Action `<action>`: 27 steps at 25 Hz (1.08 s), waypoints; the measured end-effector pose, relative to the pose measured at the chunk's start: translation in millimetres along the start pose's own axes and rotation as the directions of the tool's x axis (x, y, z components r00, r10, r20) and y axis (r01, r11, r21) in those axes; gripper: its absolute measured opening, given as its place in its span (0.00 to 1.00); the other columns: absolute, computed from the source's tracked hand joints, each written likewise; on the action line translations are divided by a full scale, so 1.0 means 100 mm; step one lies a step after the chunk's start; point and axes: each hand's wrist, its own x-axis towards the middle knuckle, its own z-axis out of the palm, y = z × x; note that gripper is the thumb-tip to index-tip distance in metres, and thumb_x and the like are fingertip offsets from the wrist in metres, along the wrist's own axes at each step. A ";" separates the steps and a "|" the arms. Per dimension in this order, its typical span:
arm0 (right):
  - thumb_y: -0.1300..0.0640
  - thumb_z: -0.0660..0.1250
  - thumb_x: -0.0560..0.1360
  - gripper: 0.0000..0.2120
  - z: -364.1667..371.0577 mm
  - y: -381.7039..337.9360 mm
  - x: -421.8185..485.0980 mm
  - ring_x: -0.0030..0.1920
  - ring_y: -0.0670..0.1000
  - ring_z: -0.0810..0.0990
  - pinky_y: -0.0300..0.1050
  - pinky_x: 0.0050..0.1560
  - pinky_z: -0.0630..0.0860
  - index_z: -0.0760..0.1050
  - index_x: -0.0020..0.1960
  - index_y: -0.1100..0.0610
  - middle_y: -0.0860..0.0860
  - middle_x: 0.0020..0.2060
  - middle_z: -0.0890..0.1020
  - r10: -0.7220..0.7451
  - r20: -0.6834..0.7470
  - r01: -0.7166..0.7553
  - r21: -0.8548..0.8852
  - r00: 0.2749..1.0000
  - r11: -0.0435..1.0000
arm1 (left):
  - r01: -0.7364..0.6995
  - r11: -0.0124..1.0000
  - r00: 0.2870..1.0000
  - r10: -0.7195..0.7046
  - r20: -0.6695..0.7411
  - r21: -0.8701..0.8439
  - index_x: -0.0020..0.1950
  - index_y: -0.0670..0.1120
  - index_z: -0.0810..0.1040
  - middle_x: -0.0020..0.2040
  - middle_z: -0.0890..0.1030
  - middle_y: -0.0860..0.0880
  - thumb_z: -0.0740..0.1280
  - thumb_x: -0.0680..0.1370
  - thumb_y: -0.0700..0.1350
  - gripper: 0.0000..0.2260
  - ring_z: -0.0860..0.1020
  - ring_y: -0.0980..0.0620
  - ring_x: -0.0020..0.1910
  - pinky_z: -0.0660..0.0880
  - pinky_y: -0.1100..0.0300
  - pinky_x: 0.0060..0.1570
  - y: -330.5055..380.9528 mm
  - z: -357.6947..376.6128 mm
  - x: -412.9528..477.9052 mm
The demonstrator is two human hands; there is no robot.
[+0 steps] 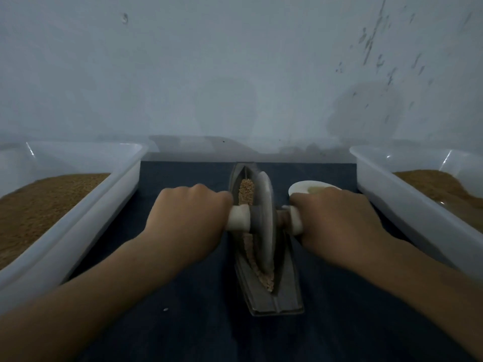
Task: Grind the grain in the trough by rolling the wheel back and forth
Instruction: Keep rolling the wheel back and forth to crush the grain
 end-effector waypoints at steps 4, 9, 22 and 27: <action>0.50 0.70 0.66 0.18 0.11 0.00 0.22 0.31 0.50 0.71 0.41 0.28 0.58 0.58 0.36 0.45 0.45 0.32 0.71 0.070 0.114 -0.072 0.017 0.991 0.997 | 0.094 0.995 0.991 -0.097 0.089 0.032 0.40 0.53 0.65 0.30 0.61 0.53 0.73 0.67 0.50 0.15 0.61 0.51 0.25 0.55 0.60 0.26 0.02 0.18 0.21; 0.50 0.69 0.74 0.06 0.24 -0.01 0.90 0.48 0.59 0.81 0.48 0.40 0.69 0.73 0.46 0.49 0.53 0.46 0.81 0.156 0.228 -0.167 0.029 0.961 0.985 | 0.201 0.979 0.949 -0.190 0.253 -0.019 0.54 0.52 0.77 0.46 0.78 0.48 0.65 0.77 0.49 0.07 0.79 0.45 0.44 0.69 0.54 0.37 -0.12 0.32 0.77; 0.51 0.69 0.73 0.07 0.26 -0.04 0.75 0.43 0.58 0.80 0.47 0.37 0.67 0.71 0.44 0.47 0.51 0.40 0.78 0.162 0.165 -0.172 0.050 0.973 0.984 | 0.186 0.981 0.980 -0.189 0.060 0.050 0.46 0.50 0.70 0.37 0.74 0.49 0.66 0.76 0.47 0.05 0.75 0.45 0.34 0.64 0.55 0.32 -0.09 0.41 0.64; 0.51 0.71 0.70 0.16 0.18 0.04 0.36 0.33 0.51 0.70 0.42 0.29 0.57 0.61 0.41 0.46 0.45 0.33 0.70 0.062 0.083 -0.064 0.027 0.995 0.998 | 0.058 0.998 0.998 -0.058 -0.002 0.028 0.41 0.53 0.63 0.31 0.63 0.54 0.71 0.70 0.52 0.15 0.61 0.51 0.26 0.53 0.61 0.26 -0.14 0.29 0.31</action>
